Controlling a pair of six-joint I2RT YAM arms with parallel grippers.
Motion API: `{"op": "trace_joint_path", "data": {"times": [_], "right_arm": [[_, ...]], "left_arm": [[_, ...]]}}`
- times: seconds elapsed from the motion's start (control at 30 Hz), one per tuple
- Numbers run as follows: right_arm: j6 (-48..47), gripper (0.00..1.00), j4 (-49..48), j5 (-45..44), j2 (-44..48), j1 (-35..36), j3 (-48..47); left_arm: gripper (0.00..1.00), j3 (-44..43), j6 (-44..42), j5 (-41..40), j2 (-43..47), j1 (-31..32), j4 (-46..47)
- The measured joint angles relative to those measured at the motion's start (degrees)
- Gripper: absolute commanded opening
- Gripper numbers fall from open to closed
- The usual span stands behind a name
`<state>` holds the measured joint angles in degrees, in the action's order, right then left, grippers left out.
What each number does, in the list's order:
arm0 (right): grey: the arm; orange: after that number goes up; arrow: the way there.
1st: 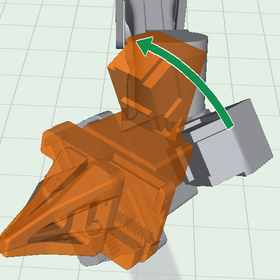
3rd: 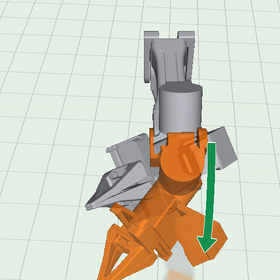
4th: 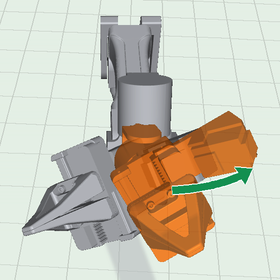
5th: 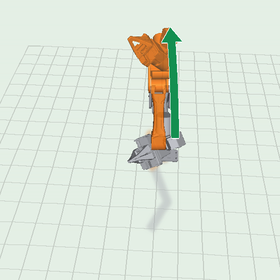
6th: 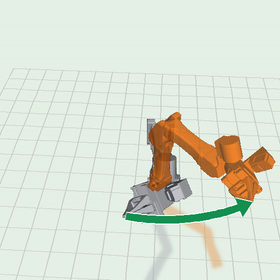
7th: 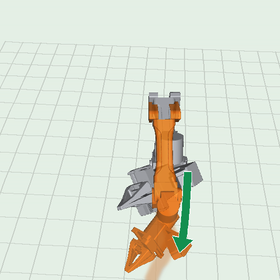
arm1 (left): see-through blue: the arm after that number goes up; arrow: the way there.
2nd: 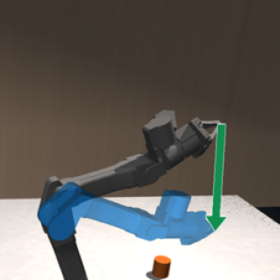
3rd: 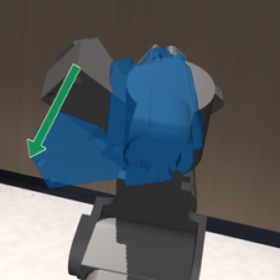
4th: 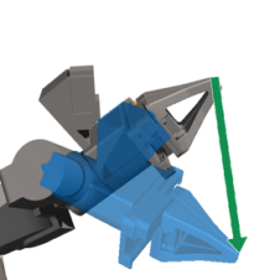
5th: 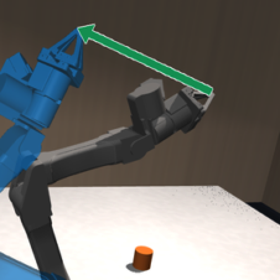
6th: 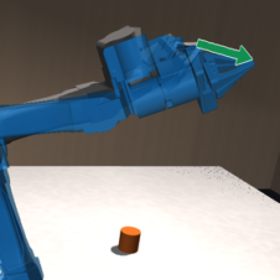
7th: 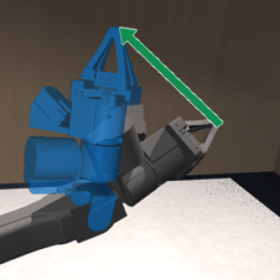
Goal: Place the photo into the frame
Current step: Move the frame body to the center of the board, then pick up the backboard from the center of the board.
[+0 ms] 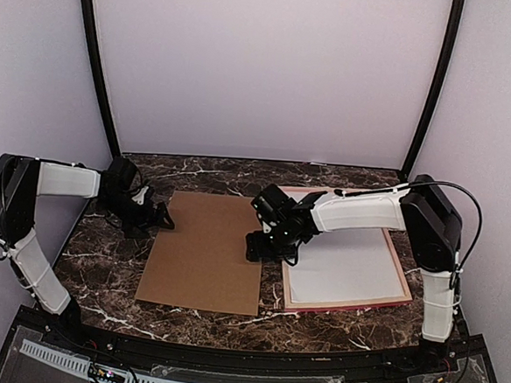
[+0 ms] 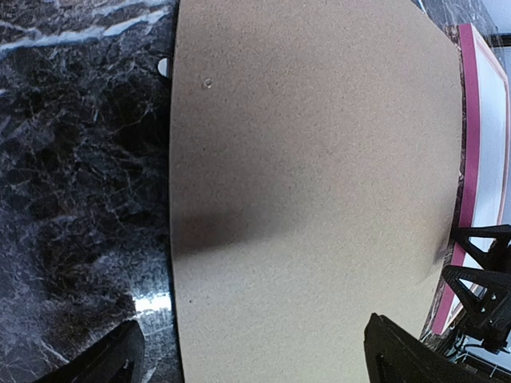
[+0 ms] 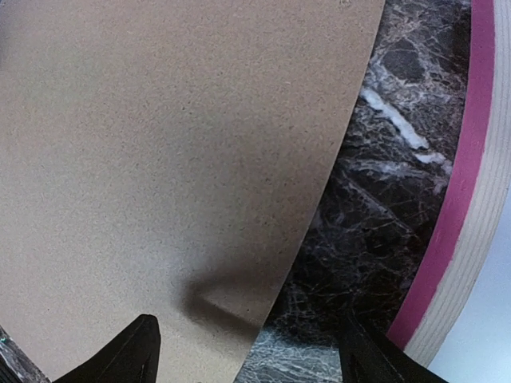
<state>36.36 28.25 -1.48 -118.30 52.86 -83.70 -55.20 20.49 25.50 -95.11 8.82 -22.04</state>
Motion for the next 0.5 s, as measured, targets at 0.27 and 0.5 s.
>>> {"op": "trace_joint_path", "data": {"times": [0.27, 0.5], "right_arm": [[1.4, 0.78, -1.9, 1.5, -1.1, 0.0, -0.8], [3.2, 0.77, -5.2, 4.4, -1.2, 0.0, -0.2]], "left_arm": [[0.98, 0.2, -0.5, 1.7, -1.9, 0.0, -0.5], [0.94, 0.9, -0.3, 6.5, -2.5, -0.3, 1.2]]}}
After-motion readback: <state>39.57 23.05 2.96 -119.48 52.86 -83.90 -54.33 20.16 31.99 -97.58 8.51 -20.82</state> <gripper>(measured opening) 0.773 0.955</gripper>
